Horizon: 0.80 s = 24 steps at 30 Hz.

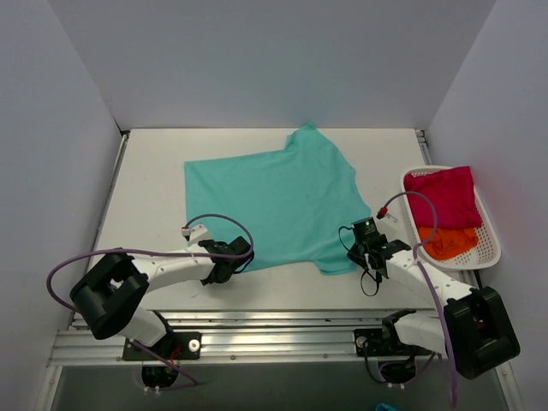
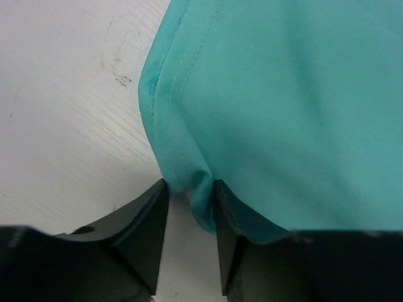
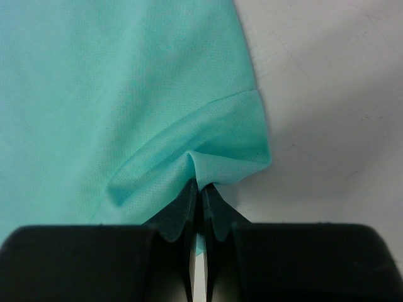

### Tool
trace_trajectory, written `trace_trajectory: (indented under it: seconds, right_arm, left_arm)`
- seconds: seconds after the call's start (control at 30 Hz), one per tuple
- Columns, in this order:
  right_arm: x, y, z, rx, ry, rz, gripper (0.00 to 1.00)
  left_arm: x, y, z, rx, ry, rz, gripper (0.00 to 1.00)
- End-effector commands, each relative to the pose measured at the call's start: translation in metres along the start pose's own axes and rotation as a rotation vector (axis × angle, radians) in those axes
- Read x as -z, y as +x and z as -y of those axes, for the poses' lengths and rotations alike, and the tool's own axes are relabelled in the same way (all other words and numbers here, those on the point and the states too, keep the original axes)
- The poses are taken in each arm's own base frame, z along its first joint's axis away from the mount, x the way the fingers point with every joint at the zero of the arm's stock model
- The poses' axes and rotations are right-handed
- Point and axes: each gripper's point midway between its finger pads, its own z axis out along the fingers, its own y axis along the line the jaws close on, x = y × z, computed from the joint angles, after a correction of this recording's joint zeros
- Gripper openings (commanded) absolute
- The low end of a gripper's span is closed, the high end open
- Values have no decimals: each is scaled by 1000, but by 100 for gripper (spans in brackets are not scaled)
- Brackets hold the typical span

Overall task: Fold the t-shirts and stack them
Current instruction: Grap the side of the flattened tshirt closest away from the robot with both arms, then fold the flattened tshirt in 1/3 of the way

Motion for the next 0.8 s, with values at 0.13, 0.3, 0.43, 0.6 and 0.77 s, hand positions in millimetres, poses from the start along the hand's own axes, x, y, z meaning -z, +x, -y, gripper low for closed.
trace_trajectory:
  seconds: [0.13,0.3,0.43,0.6,0.77]
  right_arm:
    - [3,-6,5,1,29,20,0]
    - [11,-10,6,-18,23,37,0]
    - [28,-26,1,-37,0,84,0]
    - [47,-48,-12,-50,-23,132,0]
    - [57,-58,-30,-51,-52,143,0]
  left_arm:
    - [2,-3,-7,41,-6,21,18]
    - [18,-20,-7,55,35,39,6]
    - [34,-37,-9,74,87,57,4]
    - [55,-63,1,63,180,91,5]
    - [60,-90,4,70,203,123,7]
